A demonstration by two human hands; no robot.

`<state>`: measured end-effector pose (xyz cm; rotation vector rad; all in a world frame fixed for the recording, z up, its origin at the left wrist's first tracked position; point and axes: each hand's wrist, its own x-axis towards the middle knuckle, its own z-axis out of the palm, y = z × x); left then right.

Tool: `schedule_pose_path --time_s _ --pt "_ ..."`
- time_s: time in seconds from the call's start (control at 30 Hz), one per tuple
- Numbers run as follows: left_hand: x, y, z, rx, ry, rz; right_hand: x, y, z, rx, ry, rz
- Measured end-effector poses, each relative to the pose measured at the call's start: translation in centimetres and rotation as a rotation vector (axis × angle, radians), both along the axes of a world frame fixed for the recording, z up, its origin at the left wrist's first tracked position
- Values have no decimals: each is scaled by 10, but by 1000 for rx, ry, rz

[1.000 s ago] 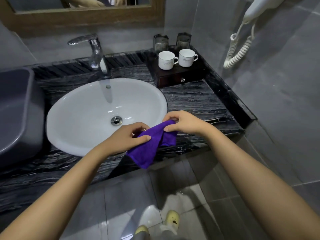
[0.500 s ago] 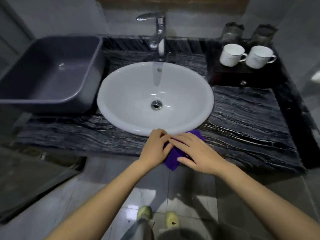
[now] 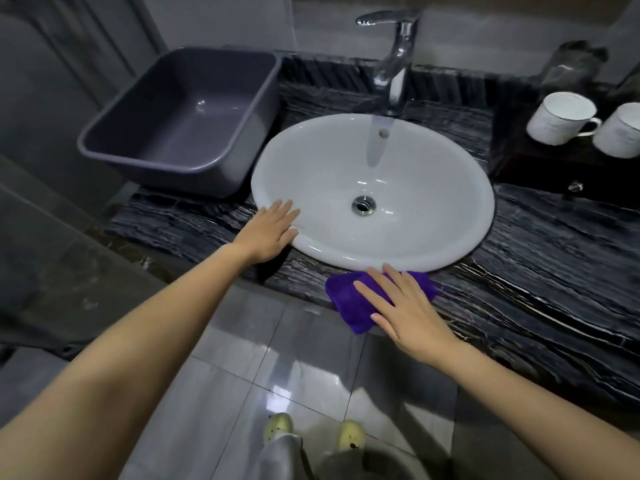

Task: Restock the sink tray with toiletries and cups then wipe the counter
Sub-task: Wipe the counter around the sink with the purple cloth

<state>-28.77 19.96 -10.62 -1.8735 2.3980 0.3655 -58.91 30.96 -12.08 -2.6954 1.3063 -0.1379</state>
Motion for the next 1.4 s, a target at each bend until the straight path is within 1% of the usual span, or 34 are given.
schedule_pose_path --time_s 0.13,0.3,0.33,0.4,0.47,0.5,0.57,0.6,0.63,0.73,0.83,0.87,0.93,1.0,1.03,1.13,1.3,1.4 --pt "1 2 -6 -9 48 17 31 4 -1 -76 26 -58" --pt "2 1 -5 27 119 25 83 4 0 -5 48 -166" --pt "2 2 -5 36 160 30 92 4 1 7 48 -177" --pt "4 7 -2 33 311 65 108 4 4 28 47 -196" --pt "7 20 4 -23 483 122 125 2 7 48 55 -230" --pt "11 28 7 -75 527 134 133 1 9 64 58 -239" --pt "21 49 9 -154 521 126 146 -2 8 111 13 -231" --pt "26 58 9 -155 494 117 150 -4 8 144 -18 -226" --pt "30 67 9 -137 461 104 151 -6 9 166 -44 -221" --pt "34 80 8 -62 365 73 142 -15 17 126 -82 -192" --pt "25 82 9 -56 348 65 126 -28 31 154 -110 -163" --pt "23 82 9 -56 368 77 123 -32 34 149 -95 -159" --pt "20 81 9 -52 401 102 120 -40 38 127 26 -148" --pt "18 82 8 -40 404 116 126 -45 39 153 143 -137" --pt "18 82 7 -40 413 126 132 -47 40 163 160 -129" --pt "29 81 7 -80 470 173 154 -52 45 178 75 -126" --pt "90 76 19 -181 615 291 201 -70 65 314 -143 -111" --pt "135 70 37 -235 650 336 243 -93 79 281 -203 -43"
